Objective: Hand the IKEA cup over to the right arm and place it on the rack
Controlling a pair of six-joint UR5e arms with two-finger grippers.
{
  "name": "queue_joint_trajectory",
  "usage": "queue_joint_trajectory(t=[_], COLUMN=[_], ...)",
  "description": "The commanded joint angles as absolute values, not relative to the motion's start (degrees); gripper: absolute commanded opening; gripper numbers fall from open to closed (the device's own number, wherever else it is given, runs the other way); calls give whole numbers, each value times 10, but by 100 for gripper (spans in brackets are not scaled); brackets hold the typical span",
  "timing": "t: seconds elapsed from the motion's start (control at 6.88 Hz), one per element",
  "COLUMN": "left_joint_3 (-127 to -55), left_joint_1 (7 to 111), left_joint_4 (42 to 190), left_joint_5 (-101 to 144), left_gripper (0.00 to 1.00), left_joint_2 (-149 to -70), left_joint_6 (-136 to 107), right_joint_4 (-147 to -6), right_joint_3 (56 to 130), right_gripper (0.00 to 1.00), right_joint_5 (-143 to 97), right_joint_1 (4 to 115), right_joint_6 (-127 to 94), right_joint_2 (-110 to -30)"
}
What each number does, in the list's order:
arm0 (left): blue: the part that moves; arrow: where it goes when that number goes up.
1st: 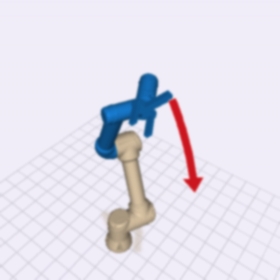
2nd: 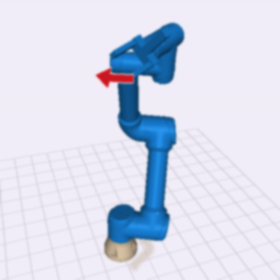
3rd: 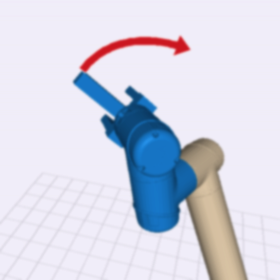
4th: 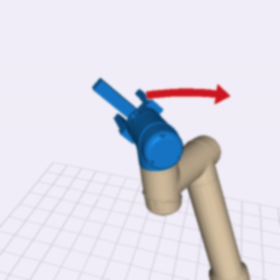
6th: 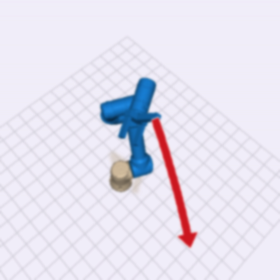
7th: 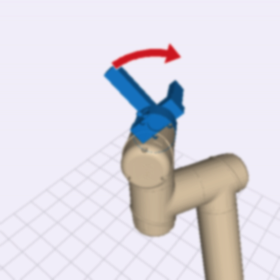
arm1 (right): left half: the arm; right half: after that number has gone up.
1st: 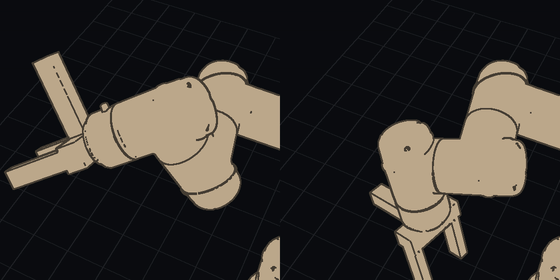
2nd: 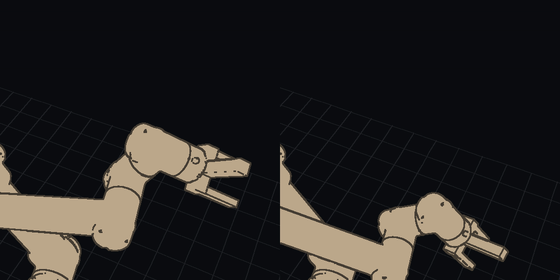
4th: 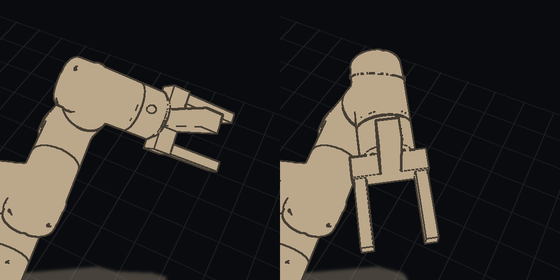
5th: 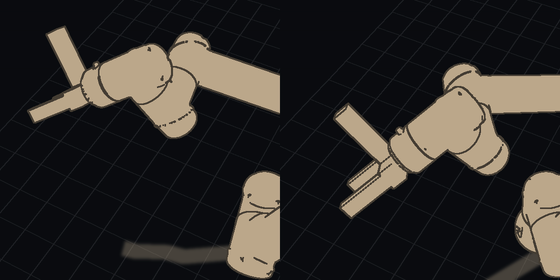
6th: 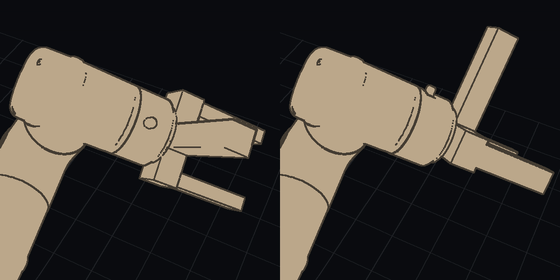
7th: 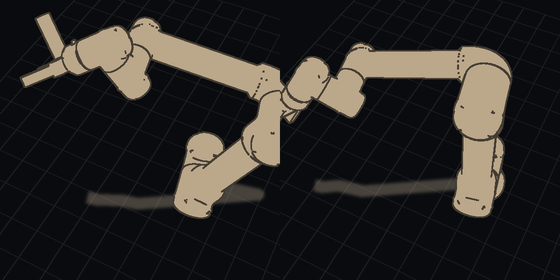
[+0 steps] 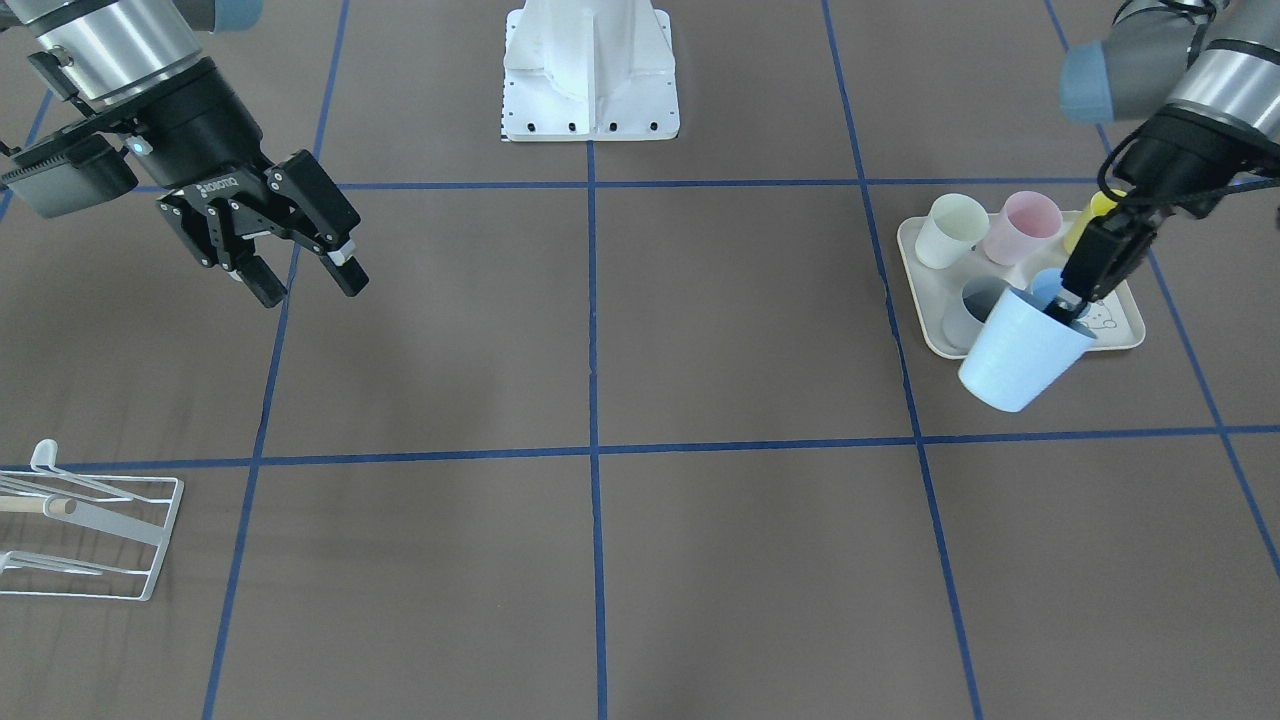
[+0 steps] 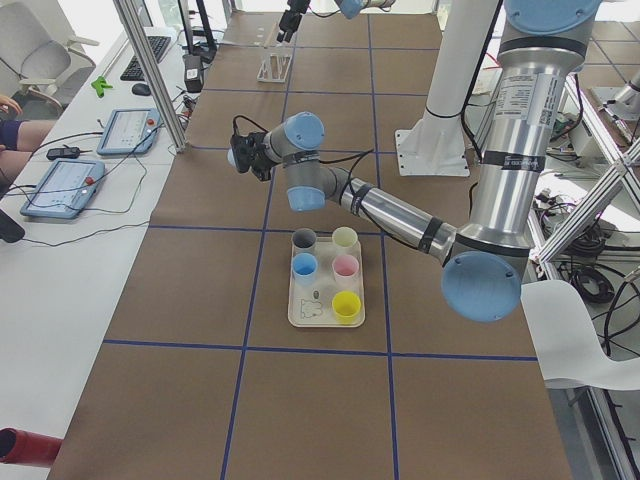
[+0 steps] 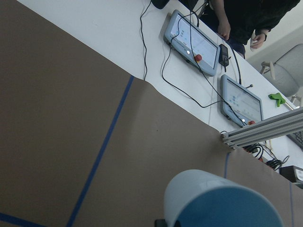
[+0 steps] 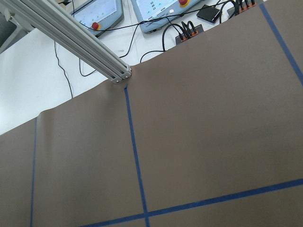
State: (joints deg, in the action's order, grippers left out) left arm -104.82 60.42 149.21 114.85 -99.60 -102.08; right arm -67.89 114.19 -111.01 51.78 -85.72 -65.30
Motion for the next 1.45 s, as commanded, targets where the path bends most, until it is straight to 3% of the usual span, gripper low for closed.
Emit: queue_joint_trajectory(t=[0.0, 0.73, 1.31], left_joint_3=[-1038, -966, -883], left_joint_1=[545, 469, 367], left_joint_4=[1574, 1846, 1855], left_joint_5=[1101, 920, 809], left_gripper=[0, 0, 0], left_joint_2=[-1036, -1075, -1188], left_joint_6=[-1189, -1482, -1508], right_joint_4=[-497, -300, -280], right_joint_3=[1091, 1055, 1053], right_gripper=[100, 100, 100], right_joint_5=[-1061, -878, -784], right_joint_1=[483, 391, 331], right_joint_6=[-977, -1104, -1136], right_joint_2=[-654, -643, -603])
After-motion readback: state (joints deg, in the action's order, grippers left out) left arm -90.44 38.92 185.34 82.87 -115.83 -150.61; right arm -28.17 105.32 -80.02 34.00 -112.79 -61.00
